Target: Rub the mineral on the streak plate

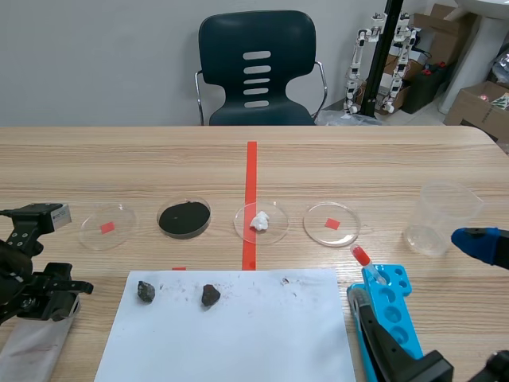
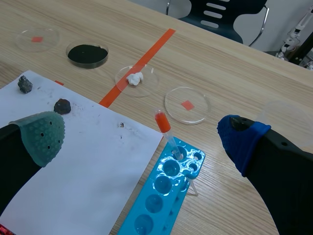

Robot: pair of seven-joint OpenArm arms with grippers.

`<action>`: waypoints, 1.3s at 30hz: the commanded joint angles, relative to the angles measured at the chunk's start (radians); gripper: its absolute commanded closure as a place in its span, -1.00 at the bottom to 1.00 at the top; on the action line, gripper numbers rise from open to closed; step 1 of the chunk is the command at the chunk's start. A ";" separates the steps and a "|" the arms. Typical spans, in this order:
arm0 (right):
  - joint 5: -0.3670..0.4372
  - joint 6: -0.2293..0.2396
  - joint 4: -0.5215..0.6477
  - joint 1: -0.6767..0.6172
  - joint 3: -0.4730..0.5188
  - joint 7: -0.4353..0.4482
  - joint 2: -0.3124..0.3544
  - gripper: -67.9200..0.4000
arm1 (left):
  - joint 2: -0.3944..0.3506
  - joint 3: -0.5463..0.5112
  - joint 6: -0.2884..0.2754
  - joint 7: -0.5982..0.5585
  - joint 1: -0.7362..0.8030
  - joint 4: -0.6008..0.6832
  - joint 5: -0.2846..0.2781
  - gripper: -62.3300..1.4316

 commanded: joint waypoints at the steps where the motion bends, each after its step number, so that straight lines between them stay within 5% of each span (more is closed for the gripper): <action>1: 0.006 0.000 0.005 0.009 0.002 0.015 0.008 -1.00 | -0.003 -0.005 0.001 -0.003 -0.003 0.003 -0.006 0.72; 4: 0.006 0.000 0.005 0.009 0.002 0.015 0.008 -1.00 | -0.004 -0.005 0.002 -0.003 -0.003 0.003 0.007 0.72; 11: 0.006 0.000 0.005 0.009 0.002 0.015 0.008 -1.00 | -0.004 -0.005 0.072 0.000 -0.003 0.003 0.193 0.72; 14: 0.006 0.000 0.005 0.009 0.002 0.015 0.008 -1.00 | -0.004 -0.005 0.079 0.000 -0.003 0.003 0.222 0.72; 17: 0.006 0.000 0.005 0.009 0.002 0.015 0.008 -1.00 | -0.003 -0.005 0.079 0.006 -0.003 0.003 0.214 0.72; 25: 0.006 0.000 0.005 0.009 0.002 0.015 0.008 -1.00 | 0.010 -0.005 -0.002 -0.010 0.011 0.003 0.004 0.72; 34: 0.006 0.000 0.005 0.009 0.002 0.015 0.008 -1.00 | 0.005 -0.005 -0.002 -0.077 0.020 0.011 0.016 0.72; 39: 0.006 0.000 0.005 0.009 0.002 0.015 0.008 -1.00 | -0.027 -0.006 0.009 -0.250 0.077 0.102 0.022 0.72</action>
